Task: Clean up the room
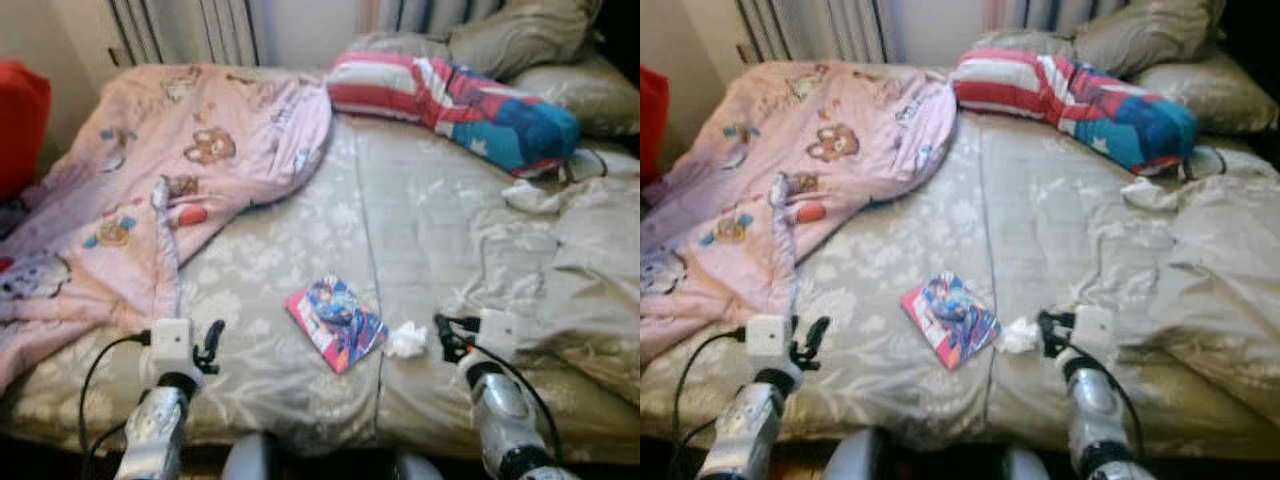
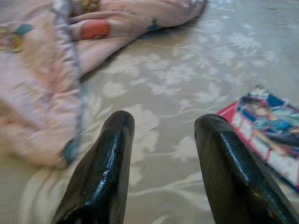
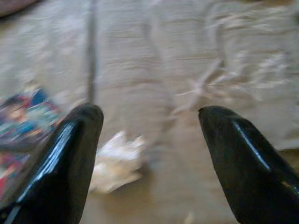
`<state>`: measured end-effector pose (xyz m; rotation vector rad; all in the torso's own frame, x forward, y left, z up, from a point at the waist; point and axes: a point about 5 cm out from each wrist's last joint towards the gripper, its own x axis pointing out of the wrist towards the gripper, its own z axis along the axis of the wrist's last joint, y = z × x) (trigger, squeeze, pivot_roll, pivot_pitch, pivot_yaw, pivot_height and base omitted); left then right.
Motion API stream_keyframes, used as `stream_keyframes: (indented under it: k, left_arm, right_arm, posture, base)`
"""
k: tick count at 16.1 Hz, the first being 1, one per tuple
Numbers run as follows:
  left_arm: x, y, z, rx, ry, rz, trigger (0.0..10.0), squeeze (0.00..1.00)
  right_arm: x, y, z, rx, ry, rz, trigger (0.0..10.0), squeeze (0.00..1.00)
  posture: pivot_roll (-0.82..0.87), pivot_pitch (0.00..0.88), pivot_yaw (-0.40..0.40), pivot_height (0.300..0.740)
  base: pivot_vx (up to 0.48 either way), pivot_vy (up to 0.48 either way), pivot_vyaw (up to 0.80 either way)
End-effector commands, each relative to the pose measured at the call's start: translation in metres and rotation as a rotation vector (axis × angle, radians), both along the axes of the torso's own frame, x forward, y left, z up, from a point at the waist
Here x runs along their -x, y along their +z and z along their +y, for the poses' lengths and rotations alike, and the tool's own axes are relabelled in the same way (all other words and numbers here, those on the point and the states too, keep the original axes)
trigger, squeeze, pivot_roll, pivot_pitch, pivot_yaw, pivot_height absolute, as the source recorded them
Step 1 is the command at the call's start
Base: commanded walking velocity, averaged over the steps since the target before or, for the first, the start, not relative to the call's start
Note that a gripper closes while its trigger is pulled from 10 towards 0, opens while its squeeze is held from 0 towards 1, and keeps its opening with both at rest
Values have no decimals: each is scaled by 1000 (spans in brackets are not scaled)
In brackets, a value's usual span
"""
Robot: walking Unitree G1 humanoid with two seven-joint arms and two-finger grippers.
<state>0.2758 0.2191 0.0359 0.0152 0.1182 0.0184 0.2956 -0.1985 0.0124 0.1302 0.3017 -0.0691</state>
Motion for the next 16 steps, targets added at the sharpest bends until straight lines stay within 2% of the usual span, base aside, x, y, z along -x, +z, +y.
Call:
stream_keyframes:
  k: [1, 3, 7, 9, 12, 16]
  left_arm:
    - [2, -3, 1, 1, 9, 22, 10000, 0]
    - [0, -1, -3, -1, -8, 18, 10000, 0]
    - [2, 1, -11, -2, -51, 7, 10000, 0]
    - [2, 1, -10, 0, -50, 5, 10000, 0]
    - [0, 5, -9, 1, -47, 0, 10000, 0]
    - [4, 3, -4, -8, -37, 5, 10000, 0]
  right_arm:
    - [0, 0, 0, 16, 9, 3, 10000, 0]
    - [2, -2, 0, 31, 32, 15, 10000, 0]
    - [-5, 5, 6, 2, 56, -25, 10000, 0]
    - [-6, 5, 5, -4, 45, -22, 10000, 0]
    - [-5, 5, 3, -16, 30, -27, 10000, 0]
    - [4, -3, 3, -17, 15, -6, 10000, 0]
  posture:
    - [143, 147, -7, 641]
    - [143, 166, -9, 641]
    - [135, 205, 1, 641]
    - [137, 204, 0, 641]
    - [138, 217, 2, 611]
    - [141, 221, 3, 611]
  base:
    - [0, 0, 0]
    - [0, 0, 253]
    - [0, 0, 0]
    - [0, 0, 0]
    - [0, 0, 0]
    - [0, 0, 0]
